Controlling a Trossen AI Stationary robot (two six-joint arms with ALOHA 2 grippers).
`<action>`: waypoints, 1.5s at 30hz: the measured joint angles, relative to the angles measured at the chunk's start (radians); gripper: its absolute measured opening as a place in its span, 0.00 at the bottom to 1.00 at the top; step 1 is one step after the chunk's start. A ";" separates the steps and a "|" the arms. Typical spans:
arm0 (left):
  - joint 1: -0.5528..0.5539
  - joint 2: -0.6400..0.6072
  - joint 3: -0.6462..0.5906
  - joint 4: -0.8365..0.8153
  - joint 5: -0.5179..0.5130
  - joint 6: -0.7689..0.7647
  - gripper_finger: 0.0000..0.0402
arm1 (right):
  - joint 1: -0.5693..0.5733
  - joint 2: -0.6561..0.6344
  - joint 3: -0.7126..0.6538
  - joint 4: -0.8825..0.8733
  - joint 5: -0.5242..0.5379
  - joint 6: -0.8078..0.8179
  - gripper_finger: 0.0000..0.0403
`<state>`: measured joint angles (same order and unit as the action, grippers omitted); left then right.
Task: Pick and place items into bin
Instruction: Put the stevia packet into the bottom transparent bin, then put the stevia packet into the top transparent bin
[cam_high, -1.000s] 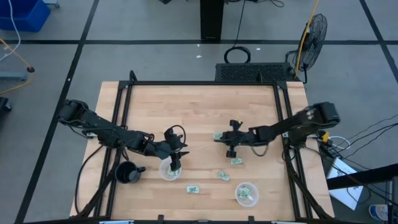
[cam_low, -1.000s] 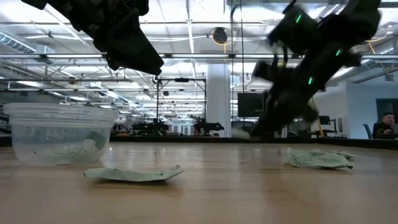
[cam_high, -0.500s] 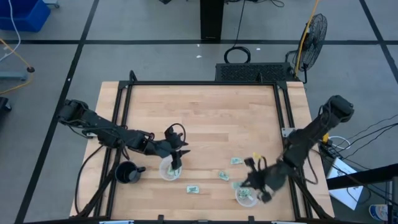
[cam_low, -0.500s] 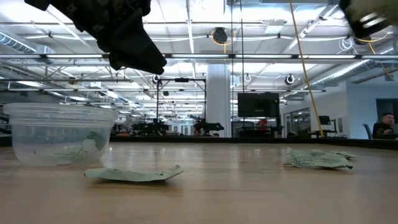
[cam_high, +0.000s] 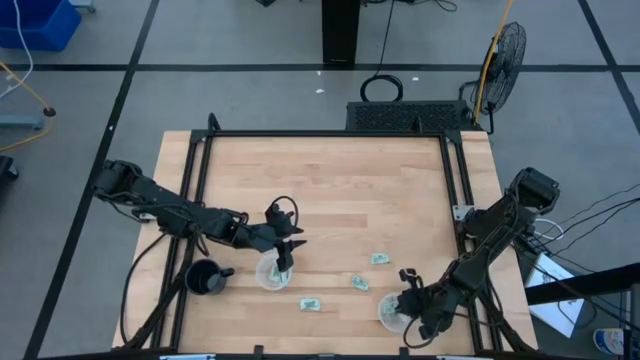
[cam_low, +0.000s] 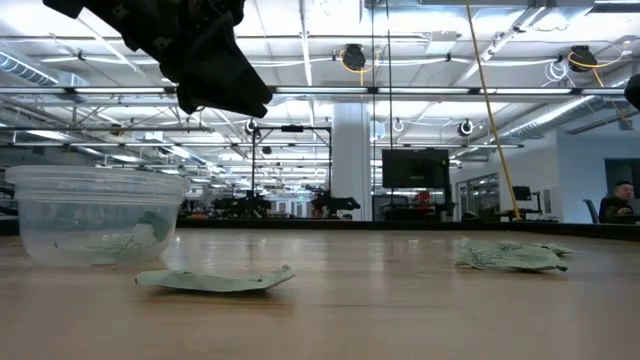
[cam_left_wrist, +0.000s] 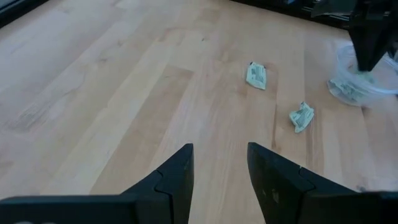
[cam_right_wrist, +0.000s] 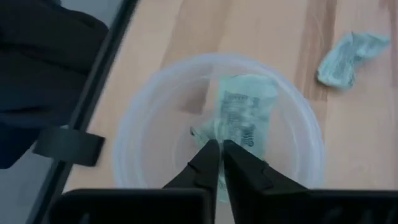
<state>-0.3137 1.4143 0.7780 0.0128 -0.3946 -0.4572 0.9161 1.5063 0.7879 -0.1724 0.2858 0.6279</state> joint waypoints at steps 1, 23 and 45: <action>0.000 0.000 0.000 0.000 0.000 0.000 0.39 | 0.000 0.000 0.000 -0.005 0.000 0.015 0.07; 0.013 0.121 0.001 0.291 0.169 0.018 0.39 | -0.051 -0.177 0.000 -0.088 0.402 -0.201 0.23; -0.110 0.303 0.216 0.010 0.394 0.299 0.39 | -0.152 -0.205 0.000 -0.116 0.443 -0.221 0.22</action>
<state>-0.4234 1.7176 0.9939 0.0231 -0.0008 -0.1581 0.7643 1.3014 0.7878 -0.2882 0.7288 0.4065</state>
